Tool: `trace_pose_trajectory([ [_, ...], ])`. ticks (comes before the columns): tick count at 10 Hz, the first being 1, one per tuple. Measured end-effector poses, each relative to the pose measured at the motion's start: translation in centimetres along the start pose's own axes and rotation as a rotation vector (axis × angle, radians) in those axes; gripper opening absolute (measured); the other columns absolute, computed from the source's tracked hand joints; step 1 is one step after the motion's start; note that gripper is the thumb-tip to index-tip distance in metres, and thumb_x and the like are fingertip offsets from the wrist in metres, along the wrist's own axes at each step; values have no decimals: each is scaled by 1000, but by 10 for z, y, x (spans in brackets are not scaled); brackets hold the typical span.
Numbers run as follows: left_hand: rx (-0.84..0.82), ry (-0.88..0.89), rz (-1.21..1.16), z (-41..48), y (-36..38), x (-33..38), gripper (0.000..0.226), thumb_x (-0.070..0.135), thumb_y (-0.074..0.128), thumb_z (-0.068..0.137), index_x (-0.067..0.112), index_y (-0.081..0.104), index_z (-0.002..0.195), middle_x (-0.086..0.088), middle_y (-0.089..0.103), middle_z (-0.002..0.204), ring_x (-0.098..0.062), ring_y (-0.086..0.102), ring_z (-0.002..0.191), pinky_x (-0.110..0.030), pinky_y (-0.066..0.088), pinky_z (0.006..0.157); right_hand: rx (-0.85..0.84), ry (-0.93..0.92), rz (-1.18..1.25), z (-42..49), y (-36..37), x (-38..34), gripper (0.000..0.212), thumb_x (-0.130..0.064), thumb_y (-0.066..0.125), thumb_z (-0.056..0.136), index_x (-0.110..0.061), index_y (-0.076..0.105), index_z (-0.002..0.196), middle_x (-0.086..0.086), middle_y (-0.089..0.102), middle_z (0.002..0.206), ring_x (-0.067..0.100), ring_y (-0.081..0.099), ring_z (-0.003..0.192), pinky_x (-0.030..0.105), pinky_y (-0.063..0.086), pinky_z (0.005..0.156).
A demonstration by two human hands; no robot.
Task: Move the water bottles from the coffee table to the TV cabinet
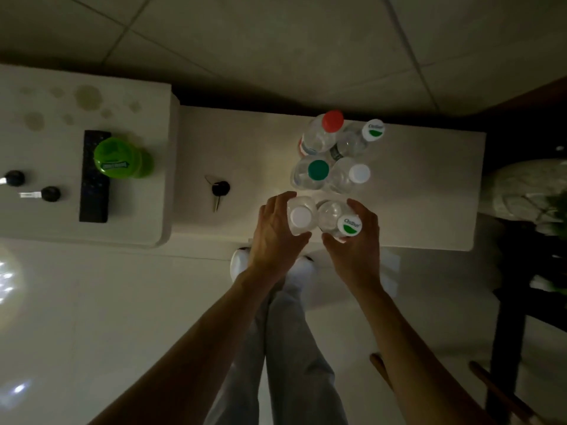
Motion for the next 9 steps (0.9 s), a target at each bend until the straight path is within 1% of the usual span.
trace_pose_trajectory([
  [1, -6, -4, -5, 7, 7, -5, 58, 15, 80, 71, 10, 52, 122, -8, 58, 119, -22, 52, 109, -23, 35, 86, -9, -14, -9, 2, 5, 4, 68, -23, 81, 72, -13, 50, 131, 5, 58, 126, 14, 54, 116, -2, 35, 83],
  [2, -41, -24, 0, 13, 12, -9, 60, 15, 80, 71, 12, 51, 122, -7, 54, 121, -22, 51, 111, -22, 37, 85, -54, 34, 14, 4, 7, 9, 73, -18, 83, 71, -16, 47, 134, 5, 56, 129, 13, 52, 118, 2, 35, 79],
  [3, -112, -35, 46, 13, 17, -14, 65, 17, 80, 71, 13, 47, 127, -7, 51, 125, -22, 49, 114, -22, 35, 88, -87, 84, 42, 5, 5, 14, 74, -18, 82, 72, -19, 45, 137, 4, 55, 131, 16, 54, 119, 7, 38, 80],
  [4, -156, -51, 58, 9, 17, -21, 73, 18, 81, 70, 14, 43, 133, -8, 49, 129, -22, 49, 116, -21, 35, 88, -108, 142, 93, 5, -1, 11, 71, -18, 79, 75, -21, 44, 137, 2, 55, 133, 17, 54, 121, 24, 49, 90],
  [5, -153, -22, 47, 5, 10, -18, 74, 17, 81, 69, 12, 44, 133, -10, 50, 128, -23, 49, 115, -21, 36, 86, -122, 130, 90, 2, -12, 1, 68, -21, 79, 77, -21, 45, 136, 2, 55, 133, 16, 53, 122, 29, 48, 94],
  [6, -176, 14, 84, -1, -5, -7, 72, 18, 80, 70, 12, 45, 133, -10, 51, 127, -23, 49, 115, -21, 35, 86, -140, 122, 109, -6, -26, -15, 65, -20, 78, 77, -21, 47, 134, 2, 55, 132, 16, 53, 121, 39, 52, 96],
  [7, -245, 48, 170, -11, -26, 2, 68, 17, 78, 72, 16, 45, 133, -7, 49, 130, -22, 47, 118, -21, 35, 87, -162, 123, 99, -18, -46, -38, 66, -18, 77, 78, -19, 45, 136, 3, 52, 135, 18, 50, 124, 43, 51, 99],
  [8, -292, 94, 318, -24, -61, 21, 54, 21, 72, 79, 18, 48, 128, -5, 48, 129, -20, 45, 119, -21, 35, 87, -200, 100, 36, -32, -76, -72, 56, -21, 72, 82, -17, 48, 133, 3, 54, 131, 18, 51, 119, 34, 49, 95],
  [9, -308, 106, 403, -38, -99, 43, 37, 30, 62, 86, 17, 54, 120, -6, 53, 122, -21, 50, 115, -32, 45, 92, -204, 110, -36, -47, -106, -101, 43, -23, 66, 86, -14, 55, 126, 6, 58, 126, 22, 53, 117, 26, 40, 91],
])
Point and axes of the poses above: each hand's wrist, its own z-axis towards the middle knuckle, its own y-axis out of the palm, x = y × z, the point moved 3 cm from there along z, towards the middle knuckle
